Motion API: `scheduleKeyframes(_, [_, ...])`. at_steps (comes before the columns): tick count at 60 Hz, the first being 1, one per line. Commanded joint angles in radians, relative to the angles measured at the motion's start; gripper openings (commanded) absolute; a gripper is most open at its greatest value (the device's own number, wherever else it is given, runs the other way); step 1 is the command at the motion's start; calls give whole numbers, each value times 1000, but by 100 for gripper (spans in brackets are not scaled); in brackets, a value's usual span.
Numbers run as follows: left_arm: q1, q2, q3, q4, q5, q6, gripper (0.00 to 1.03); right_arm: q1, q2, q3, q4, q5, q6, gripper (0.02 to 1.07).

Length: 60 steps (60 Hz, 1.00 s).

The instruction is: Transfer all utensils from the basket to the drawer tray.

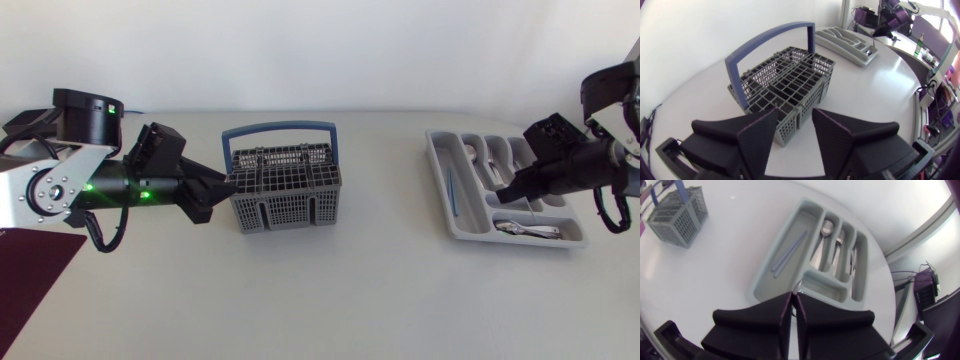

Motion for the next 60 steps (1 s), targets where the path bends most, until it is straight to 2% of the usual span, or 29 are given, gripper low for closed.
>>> scheduleKeyframes(1, [7, -19, -35, -6, 2, 26, 49, -46, 61, -56, 74, 38, -73, 10])
scheduleKeyframes(16, [7, -22, -47, -9, 2, 34, 49, -129, 229, -88, 277, 115, -132, 11])
scheduleKeyframes(24, [12, -24, -57, -9, 2, 41, 49, -129, 281, -93, 326, 147, -135, 13])
scheduleKeyframes(26, [17, -25, -58, -9, 2, 41, 49, -125, 282, -98, 327, 149, -135, 18])
scheduleKeyframes(30, [23, -28, -61, -9, 2, 43, 49, -102, 275, -118, 346, 162, -128, 41])
scheduleKeyframes(34, [35, -36, -66, -9, 2, 46, 49, -80, 252, -131, 352, 179, -118, 70])
scheduleKeyframes(39, [50, -45, -73, -13, 2, 52, 49, -65, 230, -134, 352, 195, -110, 92])
scheduleKeyframes(45, [69, -56, -84, -14, 2, 61, 49, -40, 193, -139, 350, 196, -104, 100])
scheduleKeyframes(60, [130, -48, -100, 3, 2, 80, 49, 142, 71, -131, 280, 196, -7, 100])
